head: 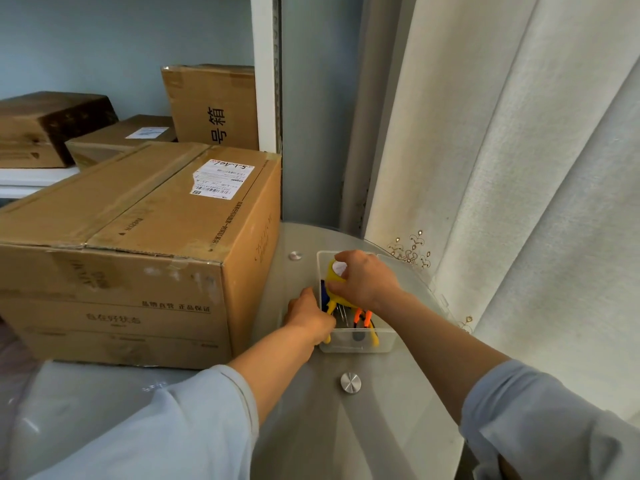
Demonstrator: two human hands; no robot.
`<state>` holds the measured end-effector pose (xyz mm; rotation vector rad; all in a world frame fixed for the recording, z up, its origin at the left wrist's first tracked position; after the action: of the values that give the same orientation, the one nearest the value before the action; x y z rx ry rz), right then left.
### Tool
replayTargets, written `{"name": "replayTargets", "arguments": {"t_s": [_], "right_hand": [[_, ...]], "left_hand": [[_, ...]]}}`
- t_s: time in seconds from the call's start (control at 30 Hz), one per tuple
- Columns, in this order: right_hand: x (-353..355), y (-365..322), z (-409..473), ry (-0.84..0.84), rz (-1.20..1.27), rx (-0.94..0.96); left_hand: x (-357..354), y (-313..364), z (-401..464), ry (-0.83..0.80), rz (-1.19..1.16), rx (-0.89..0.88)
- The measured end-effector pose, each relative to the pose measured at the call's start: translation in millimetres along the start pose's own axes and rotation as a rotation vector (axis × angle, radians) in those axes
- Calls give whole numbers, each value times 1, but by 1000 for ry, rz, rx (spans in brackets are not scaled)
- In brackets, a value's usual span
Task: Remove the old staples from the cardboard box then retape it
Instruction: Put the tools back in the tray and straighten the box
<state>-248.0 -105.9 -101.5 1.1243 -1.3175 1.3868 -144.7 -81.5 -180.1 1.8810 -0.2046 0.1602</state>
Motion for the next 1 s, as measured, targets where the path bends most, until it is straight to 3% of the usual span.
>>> {"name": "replayTargets", "arguments": {"t_s": [0.17, 0.4, 0.5, 0.63, 0.77, 0.87, 0.93, 1.0], "right_hand": [[23, 48, -1, 140, 384, -243], [-25, 134, -33, -184, 219, -586], [-30, 138, -48, -219, 250, -578], [-11, 132, -52, -121, 185, -577], [49, 111, -53, 221, 111, -526], [86, 81, -57, 508, 361, -376], [83, 53, -52, 475, 504, -223], [60, 26, -48, 330, 491, -97]], "left_hand": [[-1, 2, 5, 1, -67, 8], [-15, 14, 1, -10, 16, -50], [-13, 9, -1, 25, 5, -36], [-8, 5, -6, 51, -45, 25], [-2, 2, -4, 92, -323, 124], [2, -4, 5, 110, -557, 188], [8, -6, -1, 113, -622, 219], [12, -6, -6, 93, -659, 226]]}}
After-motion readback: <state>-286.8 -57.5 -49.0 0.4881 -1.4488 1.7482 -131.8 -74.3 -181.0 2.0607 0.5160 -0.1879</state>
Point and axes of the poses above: each hand's wrist, its own z-axis towards the middle knuckle, its own x-axis out of the back of the hand, y = z × x, the point moved 8 cm from there along z, towards the middle knuckle, and after that the axes turned 11 degrees about -z, right-handed, at the moved point
